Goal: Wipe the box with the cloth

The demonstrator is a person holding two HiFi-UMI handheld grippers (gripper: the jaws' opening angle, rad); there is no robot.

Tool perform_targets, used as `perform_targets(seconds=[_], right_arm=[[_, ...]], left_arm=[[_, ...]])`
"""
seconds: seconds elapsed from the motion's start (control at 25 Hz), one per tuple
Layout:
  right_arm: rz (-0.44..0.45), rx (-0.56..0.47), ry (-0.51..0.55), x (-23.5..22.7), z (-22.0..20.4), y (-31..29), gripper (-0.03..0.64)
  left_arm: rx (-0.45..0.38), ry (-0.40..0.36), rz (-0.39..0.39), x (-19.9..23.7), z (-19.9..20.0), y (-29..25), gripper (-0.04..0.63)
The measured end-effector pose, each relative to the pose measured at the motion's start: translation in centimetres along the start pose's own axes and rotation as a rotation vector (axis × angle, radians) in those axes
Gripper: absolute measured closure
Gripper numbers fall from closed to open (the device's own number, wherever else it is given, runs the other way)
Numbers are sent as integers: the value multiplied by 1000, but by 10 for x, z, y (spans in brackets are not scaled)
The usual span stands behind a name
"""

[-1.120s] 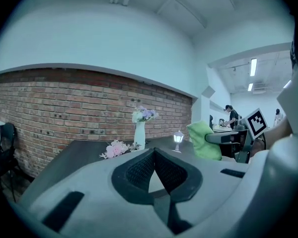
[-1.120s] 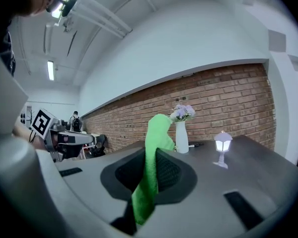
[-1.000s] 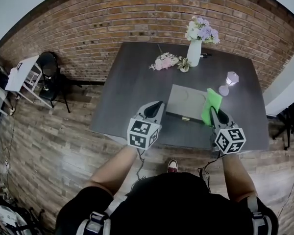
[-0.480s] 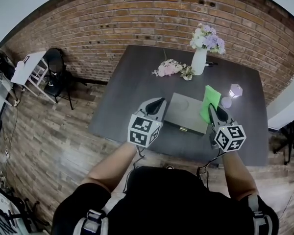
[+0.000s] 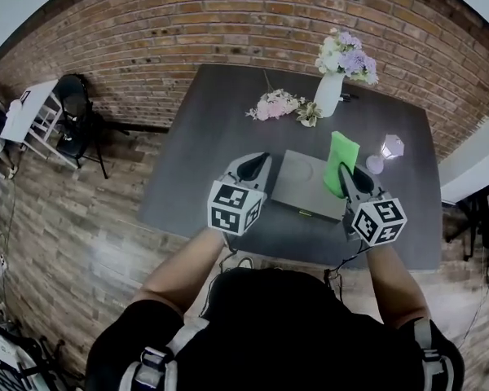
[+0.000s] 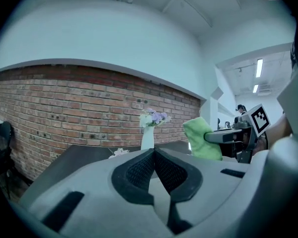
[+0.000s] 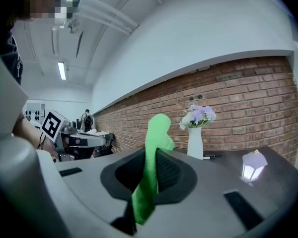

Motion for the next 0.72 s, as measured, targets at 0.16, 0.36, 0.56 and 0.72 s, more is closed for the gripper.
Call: perform_targets(seconds=[0.16,0.36,0.56,0.72], right_arm=[[19,36,30,13,5,-18,579],[63,101,40,38,-5,-46,580],[121,187,70,69,-23,-79,578],[178,261,94,103,-33,-101,580]], left_arm=[[-9,-8,-24,11,-3,-7,588],[16,52,-17,33,-29,-3,588],[27,80,28,65,-57,8,588],[49,97,47,83,-79,26,588]])
Point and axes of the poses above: the fingertips, and each gripper's own axes: y backward along the fingers, x to its left, z out of its top, the point moved 5 cm from there along y, backward along the fingers, and after that the axes turned 4 degrees about y, right-handed, at the moved point
